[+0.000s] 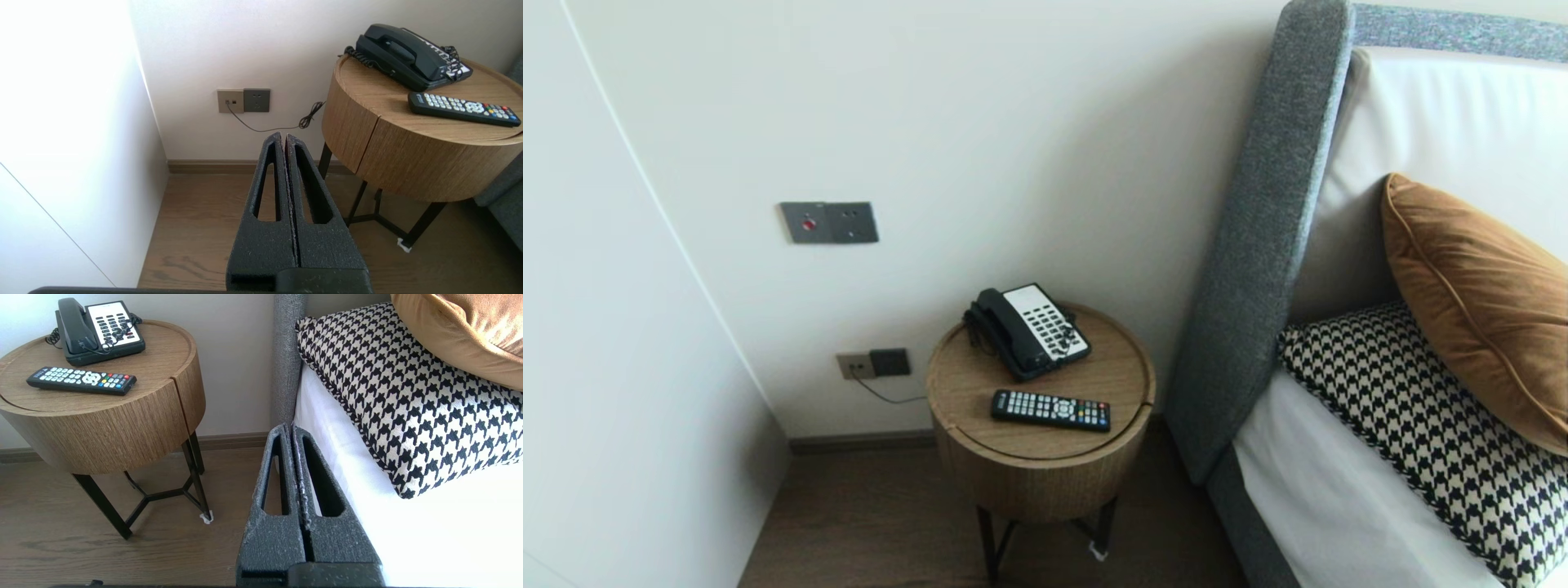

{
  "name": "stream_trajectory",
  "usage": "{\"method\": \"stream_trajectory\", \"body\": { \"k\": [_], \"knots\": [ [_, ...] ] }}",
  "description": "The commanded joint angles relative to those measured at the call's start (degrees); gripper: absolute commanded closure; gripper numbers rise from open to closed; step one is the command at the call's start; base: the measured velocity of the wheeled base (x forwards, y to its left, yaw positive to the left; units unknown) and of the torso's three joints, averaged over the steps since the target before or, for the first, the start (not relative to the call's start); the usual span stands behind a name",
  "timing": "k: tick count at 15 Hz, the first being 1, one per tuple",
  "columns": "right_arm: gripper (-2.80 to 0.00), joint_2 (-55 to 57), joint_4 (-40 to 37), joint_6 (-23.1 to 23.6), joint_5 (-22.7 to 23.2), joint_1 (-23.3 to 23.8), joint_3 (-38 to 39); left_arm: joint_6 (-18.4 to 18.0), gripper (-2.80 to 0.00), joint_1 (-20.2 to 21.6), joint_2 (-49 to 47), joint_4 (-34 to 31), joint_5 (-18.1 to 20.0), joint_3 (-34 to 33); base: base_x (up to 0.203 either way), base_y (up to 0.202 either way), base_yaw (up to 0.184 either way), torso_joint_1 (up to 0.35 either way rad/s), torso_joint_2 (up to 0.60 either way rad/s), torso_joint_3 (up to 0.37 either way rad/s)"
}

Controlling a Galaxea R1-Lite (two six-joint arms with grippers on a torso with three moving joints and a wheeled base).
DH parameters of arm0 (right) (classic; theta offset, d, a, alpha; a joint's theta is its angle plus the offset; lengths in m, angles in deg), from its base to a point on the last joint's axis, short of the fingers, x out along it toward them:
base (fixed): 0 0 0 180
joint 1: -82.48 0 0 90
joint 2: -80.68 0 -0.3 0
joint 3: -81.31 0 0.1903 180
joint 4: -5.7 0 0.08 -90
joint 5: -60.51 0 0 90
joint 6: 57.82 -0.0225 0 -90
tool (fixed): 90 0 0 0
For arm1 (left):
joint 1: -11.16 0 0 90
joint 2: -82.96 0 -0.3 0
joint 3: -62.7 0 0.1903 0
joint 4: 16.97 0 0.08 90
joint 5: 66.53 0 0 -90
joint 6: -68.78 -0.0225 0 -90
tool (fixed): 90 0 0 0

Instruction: Open the nightstand drawer

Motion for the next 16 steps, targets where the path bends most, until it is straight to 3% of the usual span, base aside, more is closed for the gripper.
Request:
{"method": "stream_trajectory", "body": {
  "k": [1, 4, 9, 13, 16],
  "knots": [
    [0.00, 0.1, 0.1, 0.1, -0.1, 0.0, 0.0, 0.0, 0.00, 0.0, 0.1, 0.0, 0.0, 0.0, 0.000, 0.000, 0.000, 0.000, 0.00, 0.000],
    [0.00, 0.1, -0.2, 3.2, -0.1, -0.1, -2.2, 0.0, 0.00, 0.0, 0.1, 0.0, 0.0, 0.0, 0.000, 0.000, 0.000, 0.000, 0.00, 0.000],
    [0.00, 5.8, -9.3, 9.0, 3.2, 0.0, -17.6, 0.0, 0.00, 0.0, 0.1, 0.0, 0.0, 0.0, 0.000, 0.000, 0.000, 0.000, 0.00, 0.000],
    [0.00, 20.5, -10.6, 8.9, 4.0, 0.2, -30.4, 0.0, 0.00, 0.0, 0.1, 0.0, 0.0, 0.0, 0.000, 0.000, 0.000, 0.000, 0.00, 0.000],
    [0.00, 31.6, -10.9, 5.8, 4.0, 0.2, -40.1, 0.0, 0.00, 0.0, 0.1, 0.0, 0.0, 0.0, 0.000, 0.000, 0.000, 0.000, 0.00, 0.000]
  ]
}}
